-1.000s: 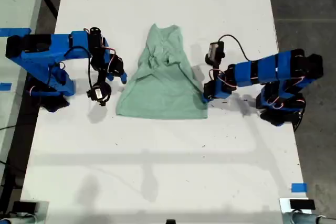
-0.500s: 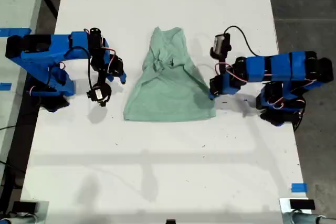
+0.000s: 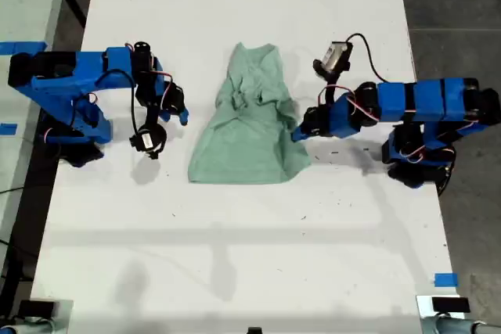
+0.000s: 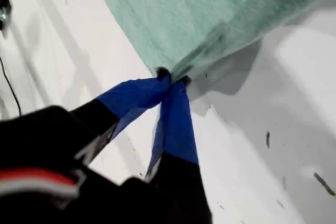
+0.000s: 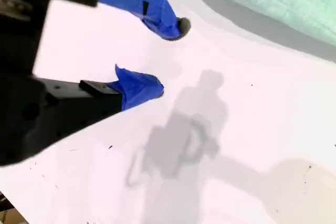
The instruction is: Fold tshirt
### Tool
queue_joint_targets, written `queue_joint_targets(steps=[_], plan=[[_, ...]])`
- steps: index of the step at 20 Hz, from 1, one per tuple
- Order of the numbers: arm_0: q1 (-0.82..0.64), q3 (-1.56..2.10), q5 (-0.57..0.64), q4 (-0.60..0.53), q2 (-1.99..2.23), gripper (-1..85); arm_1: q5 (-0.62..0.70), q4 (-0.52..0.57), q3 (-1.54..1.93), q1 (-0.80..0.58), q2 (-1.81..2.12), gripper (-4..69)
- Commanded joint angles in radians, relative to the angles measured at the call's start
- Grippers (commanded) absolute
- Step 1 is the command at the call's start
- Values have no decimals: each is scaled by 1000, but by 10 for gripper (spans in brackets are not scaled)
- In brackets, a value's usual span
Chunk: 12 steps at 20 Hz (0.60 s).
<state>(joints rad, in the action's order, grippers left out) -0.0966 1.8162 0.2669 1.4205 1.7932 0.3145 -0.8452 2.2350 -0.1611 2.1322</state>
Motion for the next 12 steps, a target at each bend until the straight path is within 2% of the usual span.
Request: queue_joint_targets(steps=[1, 4, 7, 8, 10, 12], plan=[[18, -15, -8, -23, 34, 119, -55, 293, 12, -25, -81, -19], [20, -21, -8, -29, 21, 120, -78, 394, -97, -28, -407, -19], [20, -21, -8, -29, 14, 122, -94, 407, -255, -14, -672, -20], [20, -21, -8, -26, 14, 122, -95, 371, -310, -8, -726, -9], [23, -23, -8, -21, 15, 124, -66, 262, -420, 12, -770, 218], [23, -21, -8, -21, 12, 127, -38, 97, -531, 29, -750, 263]])
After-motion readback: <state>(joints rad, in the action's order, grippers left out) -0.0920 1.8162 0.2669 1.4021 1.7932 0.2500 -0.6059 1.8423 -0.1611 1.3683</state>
